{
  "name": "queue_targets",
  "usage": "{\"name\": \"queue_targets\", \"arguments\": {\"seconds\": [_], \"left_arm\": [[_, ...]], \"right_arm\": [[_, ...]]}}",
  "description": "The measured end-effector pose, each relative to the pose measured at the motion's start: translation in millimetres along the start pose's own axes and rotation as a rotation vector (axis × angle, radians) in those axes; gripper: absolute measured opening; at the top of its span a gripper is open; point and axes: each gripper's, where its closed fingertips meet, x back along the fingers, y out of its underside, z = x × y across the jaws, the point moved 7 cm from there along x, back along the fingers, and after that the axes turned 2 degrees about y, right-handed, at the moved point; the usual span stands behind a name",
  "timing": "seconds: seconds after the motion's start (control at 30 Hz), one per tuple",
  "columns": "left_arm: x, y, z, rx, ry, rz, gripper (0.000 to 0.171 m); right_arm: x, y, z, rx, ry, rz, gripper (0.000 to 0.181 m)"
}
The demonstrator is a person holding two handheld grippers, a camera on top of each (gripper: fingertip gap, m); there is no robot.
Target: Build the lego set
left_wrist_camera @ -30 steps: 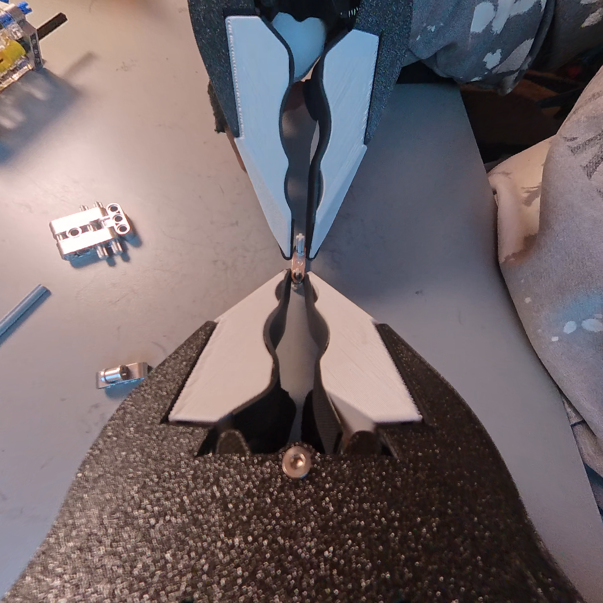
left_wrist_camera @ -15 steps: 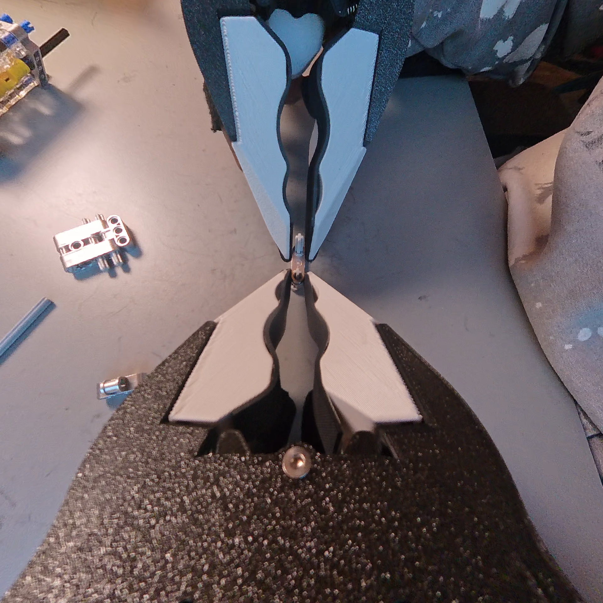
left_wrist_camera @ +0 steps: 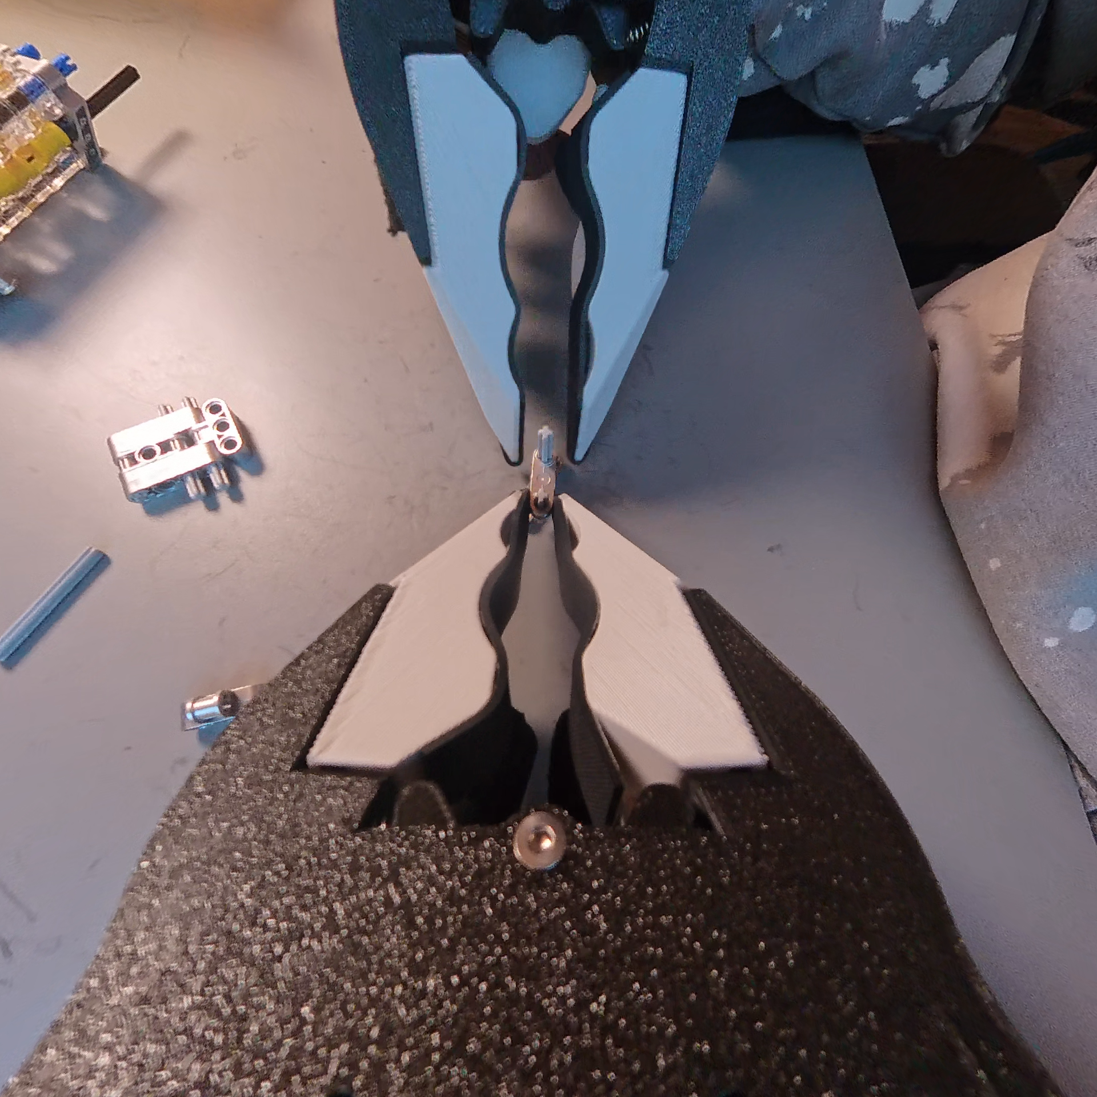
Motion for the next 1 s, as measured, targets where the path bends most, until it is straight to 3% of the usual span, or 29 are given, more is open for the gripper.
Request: {"name": "queue_targets", "arguments": {"seconds": [0.07, 0.23, 0.37, 0.67, 1.0], "left_arm": [[0.5, 0.1, -0.8, 0.004, -0.004, 0.001, 0.006], [0.3, 0.1, -0.6, -0.01, -0.01, -0.001, 0.006], [0.3, -0.1, -0.6, -0.026, -0.025, -0.01, 0.006], [1.5, 0.8, 0.9, -0.086, -0.071, -0.049, 0.006], [1.1, 2.5, -0.4, -0.038, -0.067, -0.064, 0.006]], "right_arm": [[3.0, 1.2, 1.2, -0.021, -0.004, -0.006, 0.021], [1.0, 1.5, -1.3, -0.034, 0.001, -0.051, 0.021], [-4.5, -2.4, 0.2, -0.041, 0.042, -0.058, 0.007], [-1.3, -5.0, 1.4, 0.052, 0.073, -0.007, 0.005], [4.3, -11.8, 3.0, 0.055, 0.087, 0.065, 0.0]]}}
